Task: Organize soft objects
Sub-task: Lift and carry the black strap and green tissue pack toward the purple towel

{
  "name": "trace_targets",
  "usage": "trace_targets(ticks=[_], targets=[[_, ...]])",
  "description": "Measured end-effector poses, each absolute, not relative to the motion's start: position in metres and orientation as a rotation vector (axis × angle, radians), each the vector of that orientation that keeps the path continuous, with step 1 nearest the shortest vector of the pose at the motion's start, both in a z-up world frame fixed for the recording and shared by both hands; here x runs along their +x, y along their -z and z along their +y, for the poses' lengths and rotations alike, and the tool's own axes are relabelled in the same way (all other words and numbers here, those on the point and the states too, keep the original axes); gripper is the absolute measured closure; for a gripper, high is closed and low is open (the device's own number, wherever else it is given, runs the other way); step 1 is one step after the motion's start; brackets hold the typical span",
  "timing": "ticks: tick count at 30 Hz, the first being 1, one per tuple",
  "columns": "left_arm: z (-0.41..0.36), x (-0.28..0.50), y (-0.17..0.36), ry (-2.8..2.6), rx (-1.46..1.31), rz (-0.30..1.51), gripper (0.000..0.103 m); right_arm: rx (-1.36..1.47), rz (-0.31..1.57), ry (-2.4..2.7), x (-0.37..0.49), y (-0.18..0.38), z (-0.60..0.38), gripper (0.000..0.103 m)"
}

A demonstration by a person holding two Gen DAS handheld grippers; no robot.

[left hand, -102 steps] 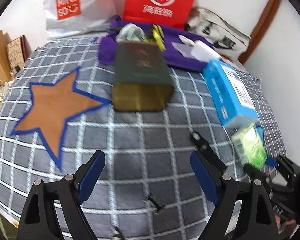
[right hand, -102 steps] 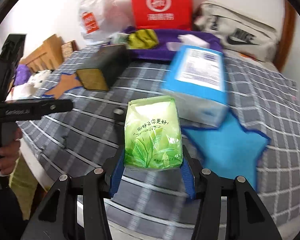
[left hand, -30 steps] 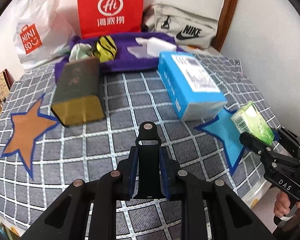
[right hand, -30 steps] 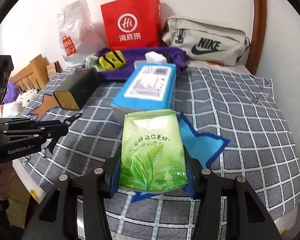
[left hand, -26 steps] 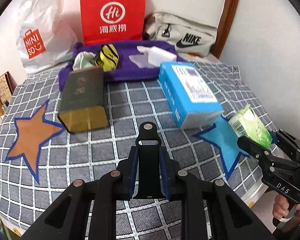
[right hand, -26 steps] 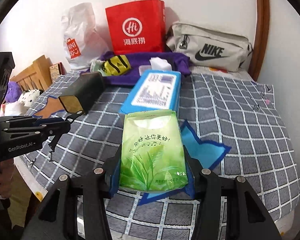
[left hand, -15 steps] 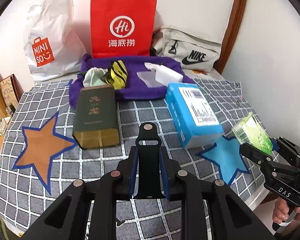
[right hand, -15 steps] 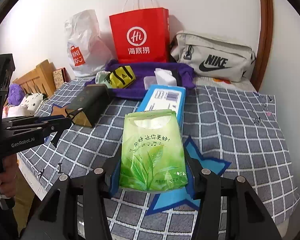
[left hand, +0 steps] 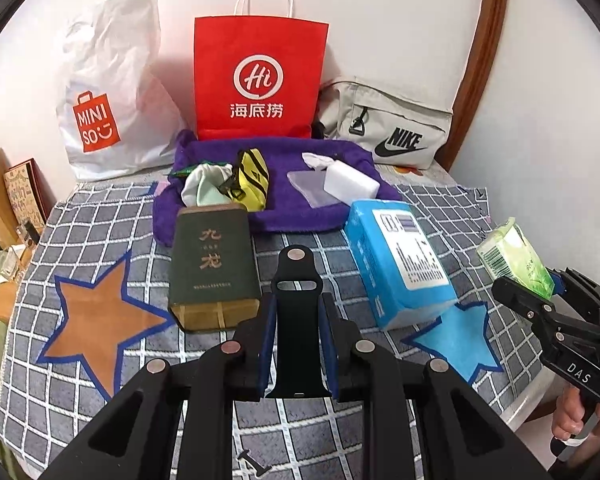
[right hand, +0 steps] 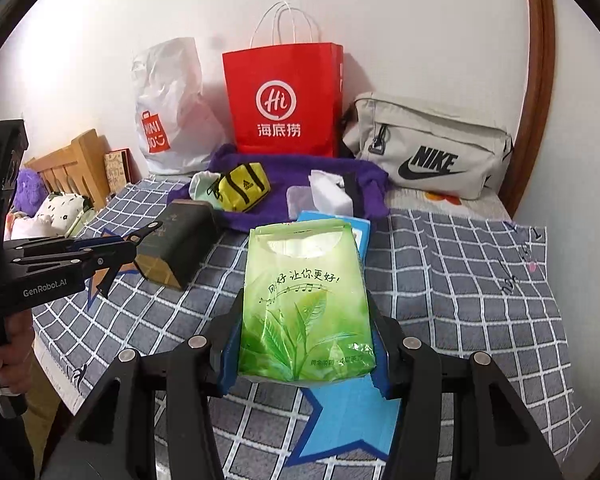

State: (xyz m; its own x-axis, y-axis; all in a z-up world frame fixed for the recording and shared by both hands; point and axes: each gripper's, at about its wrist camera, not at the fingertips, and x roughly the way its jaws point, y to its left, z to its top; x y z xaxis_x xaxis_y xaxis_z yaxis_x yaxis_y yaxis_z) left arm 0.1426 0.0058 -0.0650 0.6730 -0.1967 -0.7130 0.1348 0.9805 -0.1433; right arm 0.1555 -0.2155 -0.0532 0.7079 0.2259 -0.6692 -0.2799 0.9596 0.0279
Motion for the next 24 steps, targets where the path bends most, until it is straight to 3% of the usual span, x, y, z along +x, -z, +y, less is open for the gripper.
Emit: trace_targets(ticks=[24], targets=[[0.036, 0.224, 0.050, 0.131, -0.103, 0.795, 0.083, -0.083, 0.716, -0.287, 0.259, 0.029, -0.203, 0.052]])
